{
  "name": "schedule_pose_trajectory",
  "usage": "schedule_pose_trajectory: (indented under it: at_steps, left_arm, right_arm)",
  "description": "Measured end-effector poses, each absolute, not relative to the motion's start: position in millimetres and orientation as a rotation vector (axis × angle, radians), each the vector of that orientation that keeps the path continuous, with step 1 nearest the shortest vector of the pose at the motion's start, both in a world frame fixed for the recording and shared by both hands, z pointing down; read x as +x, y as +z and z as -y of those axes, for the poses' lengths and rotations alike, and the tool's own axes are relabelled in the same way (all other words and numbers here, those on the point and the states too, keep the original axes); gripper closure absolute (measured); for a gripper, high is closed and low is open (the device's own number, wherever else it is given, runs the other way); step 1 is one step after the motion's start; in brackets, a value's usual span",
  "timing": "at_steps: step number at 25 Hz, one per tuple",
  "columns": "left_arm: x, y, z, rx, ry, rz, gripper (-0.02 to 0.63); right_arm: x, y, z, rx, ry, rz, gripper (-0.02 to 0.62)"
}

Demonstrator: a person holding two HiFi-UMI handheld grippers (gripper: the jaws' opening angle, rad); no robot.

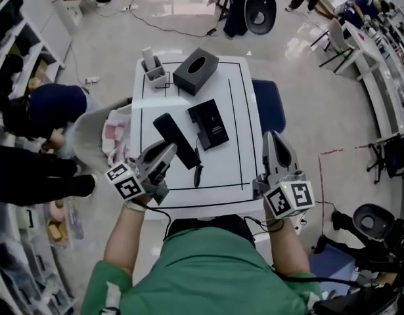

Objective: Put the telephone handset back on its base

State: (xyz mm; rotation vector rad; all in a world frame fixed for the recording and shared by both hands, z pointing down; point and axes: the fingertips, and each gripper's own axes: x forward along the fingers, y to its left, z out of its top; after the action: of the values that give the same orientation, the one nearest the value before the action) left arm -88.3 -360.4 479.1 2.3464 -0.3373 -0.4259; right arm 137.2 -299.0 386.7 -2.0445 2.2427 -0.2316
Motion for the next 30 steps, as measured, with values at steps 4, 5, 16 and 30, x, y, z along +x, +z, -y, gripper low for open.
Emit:
schedule_pose_trajectory:
  at_steps: [4, 5, 16, 30]
  left_arm:
    - [-68, 507, 375, 2.287, -0.382, 0.32, 0.526]
    - [-64, 514, 378, 2.276, -0.372, 0.321, 0.526]
    - [-17, 587, 409, 2.223, -0.216, 0.358, 0.526]
    - [25, 675, 438, 2.061, -0.093, 0.339, 0.526]
  right_arm:
    - [147, 405, 302, -2.066, -0.296, -2.233, 0.572]
    - [150, 408, 303, -2.067, -0.31, -2.232, 0.572]
    - [190, 438, 311, -2.056, -0.425, -2.245, 0.572]
    - [219, 464, 317, -2.107, -0.513, -2.226, 0.572]
